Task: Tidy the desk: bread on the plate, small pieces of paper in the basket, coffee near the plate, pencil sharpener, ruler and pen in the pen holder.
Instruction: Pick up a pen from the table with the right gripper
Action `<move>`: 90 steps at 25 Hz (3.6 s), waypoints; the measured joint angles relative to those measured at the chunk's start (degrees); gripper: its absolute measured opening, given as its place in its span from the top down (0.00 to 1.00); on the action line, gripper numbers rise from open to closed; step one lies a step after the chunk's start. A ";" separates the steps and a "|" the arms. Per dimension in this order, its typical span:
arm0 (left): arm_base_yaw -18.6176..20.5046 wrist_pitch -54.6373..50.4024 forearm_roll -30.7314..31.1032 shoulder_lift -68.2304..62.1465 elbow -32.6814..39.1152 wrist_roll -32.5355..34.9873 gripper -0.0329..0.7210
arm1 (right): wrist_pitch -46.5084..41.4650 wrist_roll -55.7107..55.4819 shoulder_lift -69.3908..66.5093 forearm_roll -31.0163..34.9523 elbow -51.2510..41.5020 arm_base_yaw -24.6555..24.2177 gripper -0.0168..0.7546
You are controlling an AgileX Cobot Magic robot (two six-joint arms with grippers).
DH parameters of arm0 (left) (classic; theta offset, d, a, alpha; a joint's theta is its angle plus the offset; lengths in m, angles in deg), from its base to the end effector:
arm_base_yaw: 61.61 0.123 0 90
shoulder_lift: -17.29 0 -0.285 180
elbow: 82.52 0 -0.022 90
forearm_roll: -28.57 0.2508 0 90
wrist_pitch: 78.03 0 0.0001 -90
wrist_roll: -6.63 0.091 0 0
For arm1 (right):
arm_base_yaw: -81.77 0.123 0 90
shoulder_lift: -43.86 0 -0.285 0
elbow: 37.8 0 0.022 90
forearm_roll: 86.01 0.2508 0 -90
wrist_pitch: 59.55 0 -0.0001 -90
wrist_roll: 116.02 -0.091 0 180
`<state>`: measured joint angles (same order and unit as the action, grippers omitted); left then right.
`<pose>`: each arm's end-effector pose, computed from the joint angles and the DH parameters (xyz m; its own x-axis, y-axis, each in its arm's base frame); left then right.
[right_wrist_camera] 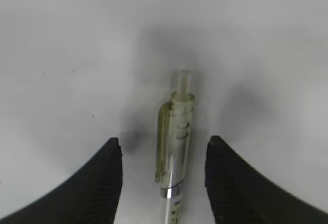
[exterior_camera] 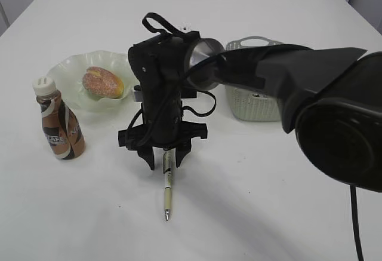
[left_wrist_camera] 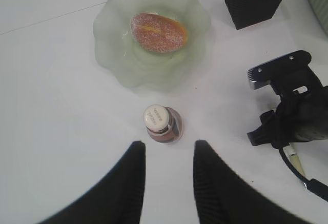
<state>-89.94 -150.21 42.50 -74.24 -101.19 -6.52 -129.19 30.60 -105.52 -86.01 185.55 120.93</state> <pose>0.2670 -0.1203 0.4306 -0.7613 0.2411 -0.6019 0.2310 0.9682 0.0956 0.3870 0.3152 0.1293 -0.9931 -0.0992 -0.0630 -0.1019 0.9939 0.0415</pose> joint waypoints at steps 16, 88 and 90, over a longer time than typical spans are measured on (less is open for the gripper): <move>0.00 0.00 0.00 0.00 0.00 0.00 0.64 | -0.10 0.44 -1.15 0.74 0.19 0.00 0.48; 0.00 0.00 0.11 0.00 0.00 0.00 0.64 | -0.20 24.29 3.17 -4.89 0.47 6.02 0.91; 0.00 0.00 0.11 0.00 0.00 0.00 0.64 | 0.73 25.00 4.34 -5.50 0.47 6.02 0.91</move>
<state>-89.94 -150.21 42.61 -74.24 -101.19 -6.52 -128.46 55.60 -101.18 -91.51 186.02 126.96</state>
